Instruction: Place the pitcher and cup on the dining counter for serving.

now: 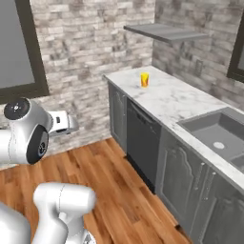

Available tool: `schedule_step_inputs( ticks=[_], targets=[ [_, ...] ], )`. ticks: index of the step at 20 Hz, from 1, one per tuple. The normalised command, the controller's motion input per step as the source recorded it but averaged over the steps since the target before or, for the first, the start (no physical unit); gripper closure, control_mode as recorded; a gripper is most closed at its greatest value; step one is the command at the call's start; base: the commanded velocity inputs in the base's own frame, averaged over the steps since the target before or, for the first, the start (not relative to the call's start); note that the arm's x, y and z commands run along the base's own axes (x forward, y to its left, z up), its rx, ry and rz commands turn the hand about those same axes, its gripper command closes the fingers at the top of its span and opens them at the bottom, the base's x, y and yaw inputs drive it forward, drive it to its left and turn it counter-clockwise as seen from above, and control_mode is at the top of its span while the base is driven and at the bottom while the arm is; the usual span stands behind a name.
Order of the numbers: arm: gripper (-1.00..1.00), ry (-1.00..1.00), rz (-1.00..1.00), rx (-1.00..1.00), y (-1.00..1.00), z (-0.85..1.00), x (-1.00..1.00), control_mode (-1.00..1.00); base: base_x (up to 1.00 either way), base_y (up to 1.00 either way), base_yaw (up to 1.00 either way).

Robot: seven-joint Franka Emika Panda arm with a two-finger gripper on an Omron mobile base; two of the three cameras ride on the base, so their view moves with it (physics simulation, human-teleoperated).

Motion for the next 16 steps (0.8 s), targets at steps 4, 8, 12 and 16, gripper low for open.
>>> schedule_step_inputs(
  ticks=[4, 8, 12, 16],
  targets=[
    [-1.0, 0.0, 0.0, 0.0, 0.0, 0.0, 0.0, 1.0, 1.0, 0.67, -0.52],
    [-1.0, 0.0, 0.0, 0.0, 0.0, 0.0, 0.0, 1.0, 1.0, 0.74, -0.48],
    [-1.0, 0.0, 0.0, 0.0, 0.0, 0.0, 0.0, 1.0, 1.0, 0.75, -0.4],
    [-1.0, 0.0, 0.0, 0.0, 0.0, 0.0, 0.0, 1.0, 1.0, 0.93, -0.51]
  ],
)
